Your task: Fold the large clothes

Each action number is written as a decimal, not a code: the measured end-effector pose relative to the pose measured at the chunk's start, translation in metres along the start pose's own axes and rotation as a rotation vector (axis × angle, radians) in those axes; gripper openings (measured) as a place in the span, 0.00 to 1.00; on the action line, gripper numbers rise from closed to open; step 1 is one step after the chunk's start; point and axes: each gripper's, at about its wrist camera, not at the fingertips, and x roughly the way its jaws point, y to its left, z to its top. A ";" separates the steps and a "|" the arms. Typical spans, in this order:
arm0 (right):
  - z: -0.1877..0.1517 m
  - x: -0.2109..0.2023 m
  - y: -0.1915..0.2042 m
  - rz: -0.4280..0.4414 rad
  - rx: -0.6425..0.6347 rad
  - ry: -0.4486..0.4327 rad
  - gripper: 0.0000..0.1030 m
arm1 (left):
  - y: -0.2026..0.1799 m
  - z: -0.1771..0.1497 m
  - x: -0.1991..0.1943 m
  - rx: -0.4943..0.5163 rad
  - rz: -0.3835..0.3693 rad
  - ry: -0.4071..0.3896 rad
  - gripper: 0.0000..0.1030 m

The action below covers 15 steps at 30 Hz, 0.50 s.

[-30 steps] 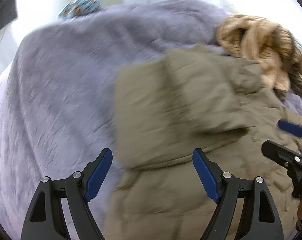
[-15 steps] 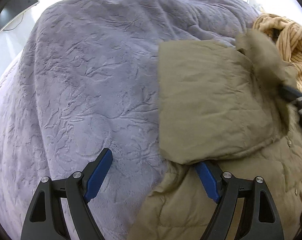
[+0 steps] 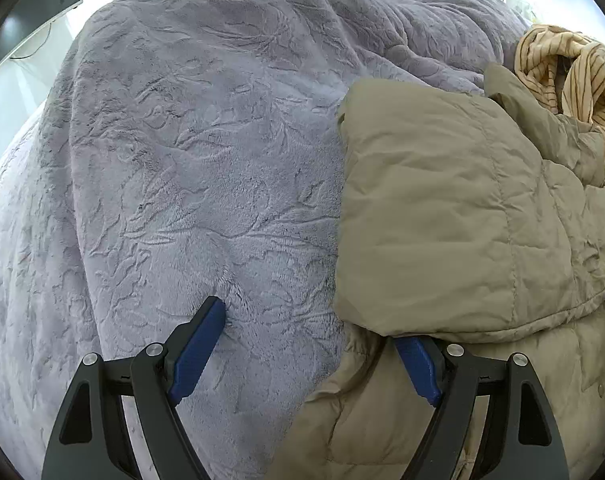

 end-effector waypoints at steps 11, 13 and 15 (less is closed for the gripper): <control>0.013 0.002 -0.026 0.194 0.203 0.007 0.46 | 0.027 0.009 -0.044 0.037 -0.166 0.042 0.81; 0.015 0.008 -0.035 0.207 0.255 0.023 0.46 | 0.040 0.025 -0.044 -0.014 -0.225 0.044 0.81; 0.017 0.017 -0.041 0.270 0.304 0.049 0.28 | 0.051 0.049 -0.029 -0.099 -0.303 0.062 0.81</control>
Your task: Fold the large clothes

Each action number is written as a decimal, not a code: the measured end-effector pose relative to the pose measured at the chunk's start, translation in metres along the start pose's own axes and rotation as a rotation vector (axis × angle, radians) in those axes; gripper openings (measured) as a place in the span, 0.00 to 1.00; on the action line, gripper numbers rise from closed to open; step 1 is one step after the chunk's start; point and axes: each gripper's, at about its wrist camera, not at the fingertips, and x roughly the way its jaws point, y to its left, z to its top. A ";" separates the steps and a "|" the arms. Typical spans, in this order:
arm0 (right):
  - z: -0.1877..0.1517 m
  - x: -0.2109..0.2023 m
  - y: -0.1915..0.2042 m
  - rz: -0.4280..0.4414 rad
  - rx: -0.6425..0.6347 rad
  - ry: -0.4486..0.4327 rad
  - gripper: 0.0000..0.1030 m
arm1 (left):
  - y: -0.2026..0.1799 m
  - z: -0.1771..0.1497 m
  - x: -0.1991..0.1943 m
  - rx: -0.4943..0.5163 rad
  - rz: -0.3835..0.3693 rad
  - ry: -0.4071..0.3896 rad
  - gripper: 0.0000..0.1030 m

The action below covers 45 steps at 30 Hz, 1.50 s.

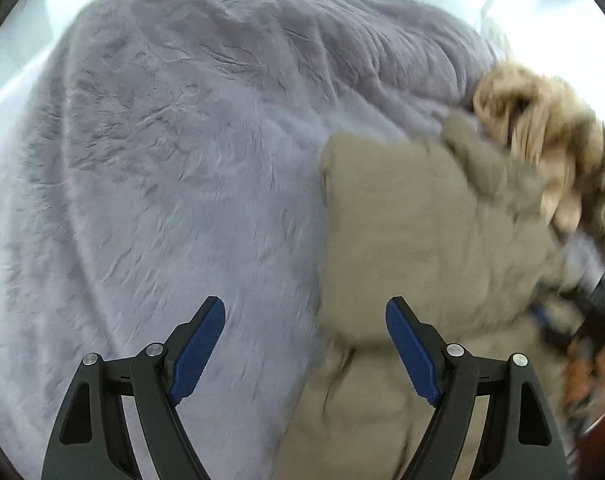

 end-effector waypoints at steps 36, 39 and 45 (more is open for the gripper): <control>-0.023 -0.013 0.048 -0.296 -0.267 -0.049 0.55 | -0.017 0.063 0.023 0.132 0.040 -0.068 0.26; -0.023 -0.035 0.052 -0.346 -0.295 -0.116 0.51 | -0.028 0.051 0.009 0.163 0.042 -0.073 0.26; -0.011 -0.021 0.064 -0.360 -0.373 -0.113 0.21 | -0.053 0.023 0.023 0.181 0.039 -0.017 0.26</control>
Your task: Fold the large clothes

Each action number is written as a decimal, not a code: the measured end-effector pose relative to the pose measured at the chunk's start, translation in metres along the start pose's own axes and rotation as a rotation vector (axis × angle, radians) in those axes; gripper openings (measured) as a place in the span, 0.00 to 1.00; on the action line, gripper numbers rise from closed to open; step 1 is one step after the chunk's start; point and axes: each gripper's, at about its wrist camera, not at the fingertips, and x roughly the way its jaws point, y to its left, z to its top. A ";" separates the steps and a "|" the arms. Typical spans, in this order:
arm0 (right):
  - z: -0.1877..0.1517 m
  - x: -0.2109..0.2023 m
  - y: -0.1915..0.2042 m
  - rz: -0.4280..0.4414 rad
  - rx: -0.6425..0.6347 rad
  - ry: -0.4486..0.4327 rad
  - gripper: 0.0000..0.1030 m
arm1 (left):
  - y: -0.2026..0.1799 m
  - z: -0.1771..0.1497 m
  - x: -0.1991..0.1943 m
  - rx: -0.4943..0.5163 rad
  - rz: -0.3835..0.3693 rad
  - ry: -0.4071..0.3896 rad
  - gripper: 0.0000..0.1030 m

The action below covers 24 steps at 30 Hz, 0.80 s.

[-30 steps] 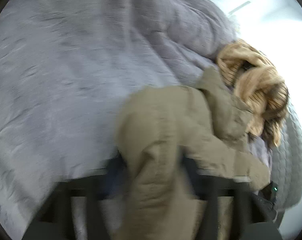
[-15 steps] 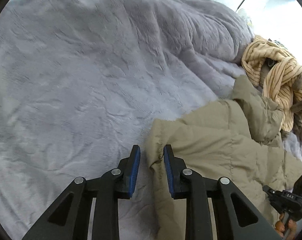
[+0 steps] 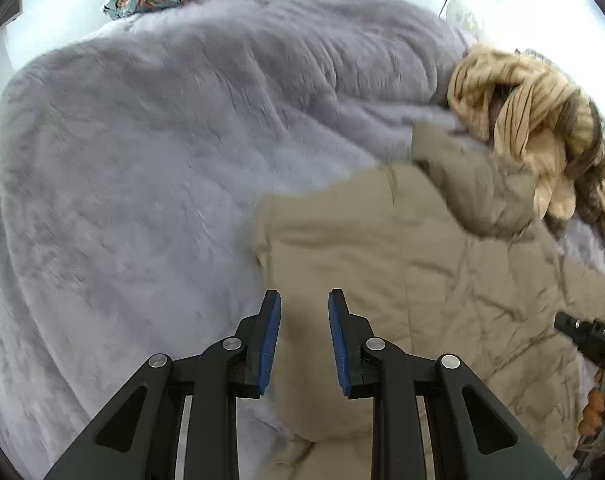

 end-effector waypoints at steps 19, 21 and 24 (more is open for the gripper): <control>-0.039 -0.026 -0.055 0.072 0.110 0.104 0.44 | -0.037 -0.035 -0.021 -0.004 0.073 0.060 0.36; -0.049 -0.034 -0.062 0.076 0.131 0.113 0.49 | -0.054 -0.042 -0.029 0.013 0.058 0.065 0.36; -0.065 -0.046 -0.070 0.081 0.147 0.119 0.56 | -0.077 -0.054 -0.034 0.029 0.022 0.085 0.36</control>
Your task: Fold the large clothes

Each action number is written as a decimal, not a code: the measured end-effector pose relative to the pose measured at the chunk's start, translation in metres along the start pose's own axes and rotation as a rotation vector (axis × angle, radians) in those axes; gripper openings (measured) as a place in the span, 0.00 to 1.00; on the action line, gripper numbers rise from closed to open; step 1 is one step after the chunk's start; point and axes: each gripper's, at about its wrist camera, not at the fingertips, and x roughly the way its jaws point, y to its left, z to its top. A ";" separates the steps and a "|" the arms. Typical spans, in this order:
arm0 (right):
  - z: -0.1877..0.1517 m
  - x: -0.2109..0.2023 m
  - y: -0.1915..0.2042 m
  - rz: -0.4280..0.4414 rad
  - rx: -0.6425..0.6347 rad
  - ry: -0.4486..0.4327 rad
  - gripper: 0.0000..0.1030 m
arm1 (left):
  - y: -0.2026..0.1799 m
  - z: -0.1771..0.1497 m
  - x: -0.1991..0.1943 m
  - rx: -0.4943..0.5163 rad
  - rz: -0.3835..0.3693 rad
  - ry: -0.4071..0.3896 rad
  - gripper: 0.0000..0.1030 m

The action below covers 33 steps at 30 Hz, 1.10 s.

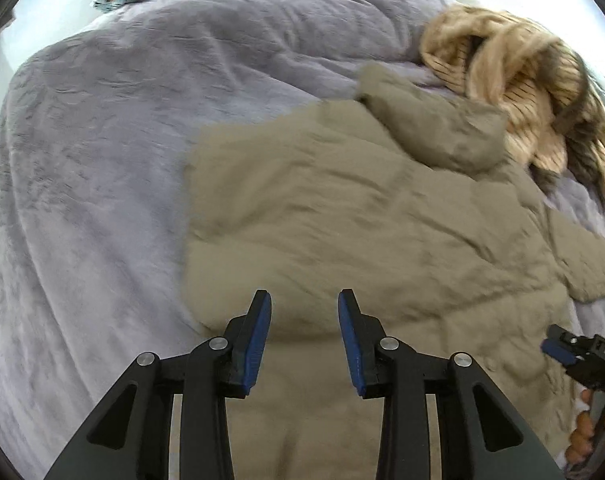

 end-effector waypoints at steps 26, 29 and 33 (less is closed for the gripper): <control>-0.005 -0.102 -0.137 0.062 0.204 -0.180 1.00 | -0.177 -0.069 -0.003 0.189 -0.125 0.104 1.00; 0.002 -0.108 -0.147 0.060 0.207 -0.211 1.00 | -0.194 -0.069 0.003 0.207 -0.112 0.114 1.00; 0.012 -0.120 -0.159 0.073 0.222 -0.291 1.00 | -0.214 -0.069 0.011 0.223 -0.112 0.140 1.00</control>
